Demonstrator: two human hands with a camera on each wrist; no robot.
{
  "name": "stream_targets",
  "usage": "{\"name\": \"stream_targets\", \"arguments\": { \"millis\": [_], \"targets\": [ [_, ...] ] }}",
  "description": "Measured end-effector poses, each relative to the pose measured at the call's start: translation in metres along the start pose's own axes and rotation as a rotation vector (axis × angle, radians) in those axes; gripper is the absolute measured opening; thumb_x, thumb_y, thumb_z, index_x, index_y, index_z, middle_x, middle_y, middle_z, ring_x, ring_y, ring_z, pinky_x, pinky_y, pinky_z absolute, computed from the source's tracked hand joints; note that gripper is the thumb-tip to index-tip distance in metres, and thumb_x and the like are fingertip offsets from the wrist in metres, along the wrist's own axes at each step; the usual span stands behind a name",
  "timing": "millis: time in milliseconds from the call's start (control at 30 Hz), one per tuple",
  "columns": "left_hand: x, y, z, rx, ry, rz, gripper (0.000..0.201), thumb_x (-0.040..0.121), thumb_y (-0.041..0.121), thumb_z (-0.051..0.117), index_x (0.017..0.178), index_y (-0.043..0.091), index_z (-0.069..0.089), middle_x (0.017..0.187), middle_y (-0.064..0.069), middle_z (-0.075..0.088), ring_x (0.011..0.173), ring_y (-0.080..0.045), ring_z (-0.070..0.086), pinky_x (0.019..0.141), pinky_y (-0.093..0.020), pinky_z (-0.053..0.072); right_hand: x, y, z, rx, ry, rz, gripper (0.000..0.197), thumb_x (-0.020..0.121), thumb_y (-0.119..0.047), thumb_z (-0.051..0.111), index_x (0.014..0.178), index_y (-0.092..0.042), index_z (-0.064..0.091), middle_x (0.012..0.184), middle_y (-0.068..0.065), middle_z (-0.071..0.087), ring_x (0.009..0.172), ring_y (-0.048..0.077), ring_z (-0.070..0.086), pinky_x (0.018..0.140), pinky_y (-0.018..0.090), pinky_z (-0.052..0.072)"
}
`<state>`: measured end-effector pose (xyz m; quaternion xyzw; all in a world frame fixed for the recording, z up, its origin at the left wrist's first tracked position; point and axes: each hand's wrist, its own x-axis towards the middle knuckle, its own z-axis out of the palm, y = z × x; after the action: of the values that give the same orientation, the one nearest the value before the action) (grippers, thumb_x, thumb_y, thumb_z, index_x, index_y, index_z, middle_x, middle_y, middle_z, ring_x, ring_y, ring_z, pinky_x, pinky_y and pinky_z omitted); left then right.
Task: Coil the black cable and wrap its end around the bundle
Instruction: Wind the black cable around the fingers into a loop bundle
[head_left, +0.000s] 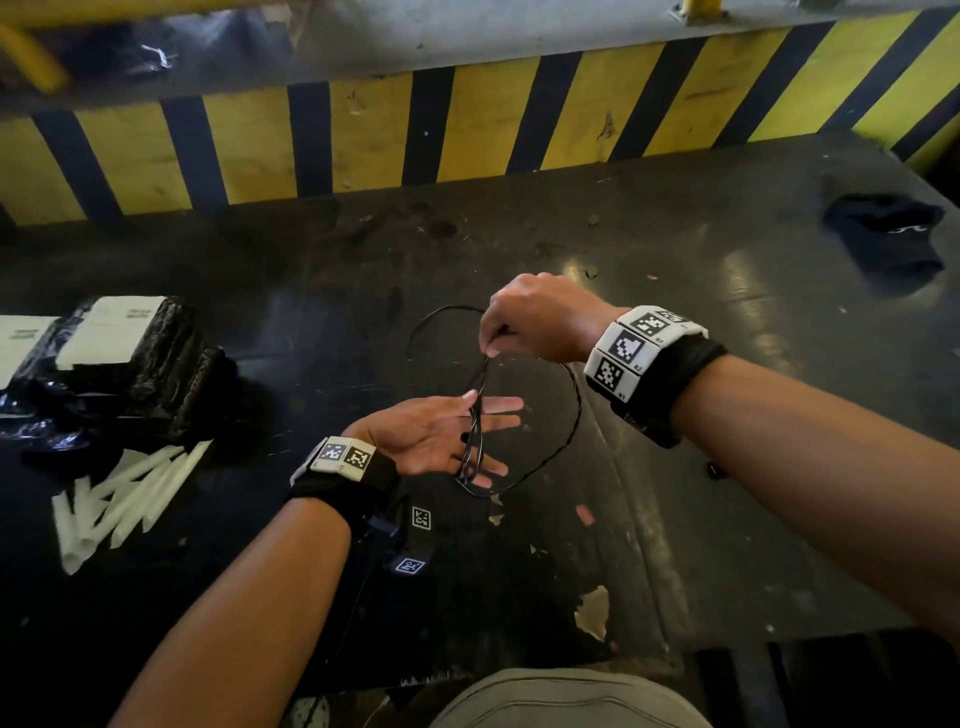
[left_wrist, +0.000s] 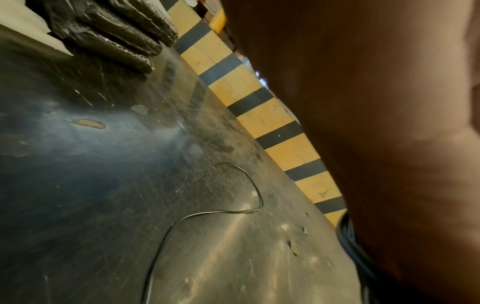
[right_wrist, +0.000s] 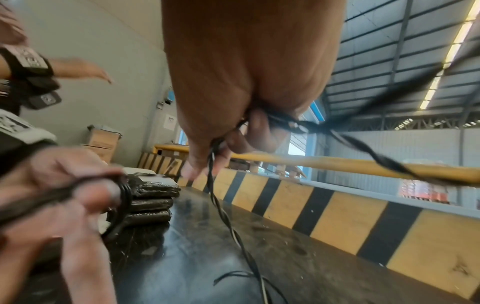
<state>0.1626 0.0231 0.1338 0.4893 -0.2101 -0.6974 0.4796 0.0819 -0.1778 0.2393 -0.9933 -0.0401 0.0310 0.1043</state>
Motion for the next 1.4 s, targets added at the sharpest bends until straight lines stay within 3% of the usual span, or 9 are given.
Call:
{"name": "stream_targets", "arguments": {
  "millis": [167, 300, 567, 733, 833, 1033, 1133, 1300, 1400],
  "targets": [
    [-0.01, 0.009, 0.01, -0.057, -0.101, 0.076, 0.051, 0.103, 0.044, 0.036, 0.146, 0.023, 0.053, 0.161, -0.007, 0.039, 0.139, -0.059, 0.036, 0.113, -0.07, 0.029, 0.002, 0.011, 0.016, 0.02, 0.099, -0.063, 0.019, 0.097, -0.044, 0.064, 0.104, -0.035, 0.078, 0.094, -0.013, 0.065, 0.087, 0.011, 0.064, 0.07, 0.027, 0.042],
    [-0.02, 0.014, 0.011, -0.091, -0.186, 0.151, 0.048, 0.103, 0.043, 0.042, 0.144, 0.021, 0.055, 0.165, -0.012, 0.03, 0.141, -0.062, 0.027, 0.114, -0.074, 0.019, -0.001, 0.018, 0.033, 0.099, 0.159, -0.11, 0.02, 0.098, -0.038, 0.063, 0.11, -0.031, 0.078, 0.093, -0.013, 0.061, 0.079, 0.004, 0.054, 0.069, 0.026, 0.043],
    [-0.026, 0.033, 0.023, -0.093, -0.293, 0.221, 0.048, 0.103, 0.041, 0.038, 0.142, 0.018, 0.056, 0.167, -0.016, 0.021, 0.142, -0.065, 0.019, 0.112, -0.078, 0.014, -0.011, 0.024, 0.073, 0.207, 0.16, -0.101, 0.021, 0.097, -0.015, 0.064, 0.114, -0.013, 0.077, 0.109, 0.006, 0.074, 0.095, 0.021, 0.07, 0.078, 0.028, 0.049],
    [-0.022, 0.052, 0.025, -0.157, -0.316, 0.341, 0.048, 0.103, 0.041, 0.036, 0.142, 0.02, 0.056, 0.167, -0.022, 0.014, 0.142, -0.066, 0.013, 0.11, -0.071, 0.027, -0.025, 0.016, 0.101, 0.464, 0.146, -0.06, 0.013, 0.097, -0.014, 0.066, 0.101, -0.011, 0.078, 0.097, -0.006, 0.072, 0.077, -0.001, 0.062, 0.075, 0.036, 0.055],
    [-0.016, 0.06, 0.02, -0.172, -0.277, 0.406, 0.05, 0.104, 0.042, 0.031, 0.144, 0.022, 0.053, 0.167, -0.02, 0.018, 0.141, -0.065, 0.018, 0.11, -0.07, 0.028, -0.029, 0.005, 0.122, 0.477, 0.058, -0.05, 0.015, 0.099, -0.02, 0.063, 0.106, -0.016, 0.076, 0.118, 0.002, 0.074, 0.094, 0.017, 0.071, 0.088, 0.041, 0.057],
    [-0.009, 0.064, -0.007, -0.229, -0.044, 0.465, 0.05, 0.103, 0.045, 0.029, 0.143, 0.03, 0.055, 0.164, -0.019, 0.028, 0.135, -0.06, 0.038, 0.107, -0.066, 0.04, -0.034, -0.022, 0.14, 0.568, -0.134, -0.059, 0.02, 0.101, -0.016, 0.058, 0.102, -0.01, 0.077, 0.096, 0.0, 0.077, 0.089, 0.009, 0.07, 0.084, 0.023, 0.051],
    [-0.009, 0.057, -0.026, -0.225, 0.099, 0.407, 0.05, 0.104, 0.045, 0.031, 0.147, 0.031, 0.051, 0.163, -0.017, 0.03, 0.133, -0.057, 0.045, 0.105, -0.065, 0.044, -0.039, -0.029, 0.137, 0.598, -0.164, -0.07, 0.02, 0.102, -0.016, 0.056, 0.106, -0.013, 0.076, 0.093, 0.001, 0.077, 0.088, 0.008, 0.07, 0.082, 0.02, 0.05],
    [-0.006, 0.029, -0.041, -0.12, 0.253, 0.217, 0.044, 0.104, 0.046, 0.036, 0.139, 0.036, 0.06, 0.162, -0.011, 0.027, 0.13, -0.054, 0.049, 0.101, -0.059, 0.05, -0.038, -0.03, 0.12, 0.485, -0.227, -0.088, 0.022, 0.102, -0.021, 0.053, 0.102, -0.022, 0.075, 0.091, -0.007, 0.074, 0.086, 0.006, 0.068, 0.087, 0.034, 0.055],
    [-0.007, 0.01, -0.044, -0.108, 0.314, 0.119, 0.043, 0.103, 0.046, 0.036, 0.135, 0.037, 0.064, 0.16, -0.01, 0.03, 0.129, -0.052, 0.05, 0.099, -0.058, 0.051, -0.038, -0.024, 0.104, 0.36, -0.249, -0.053, 0.02, 0.101, -0.029, 0.054, 0.094, -0.028, 0.073, 0.083, -0.01, 0.071, 0.077, 0.004, 0.062, 0.078, 0.034, 0.052]
  ]
}}
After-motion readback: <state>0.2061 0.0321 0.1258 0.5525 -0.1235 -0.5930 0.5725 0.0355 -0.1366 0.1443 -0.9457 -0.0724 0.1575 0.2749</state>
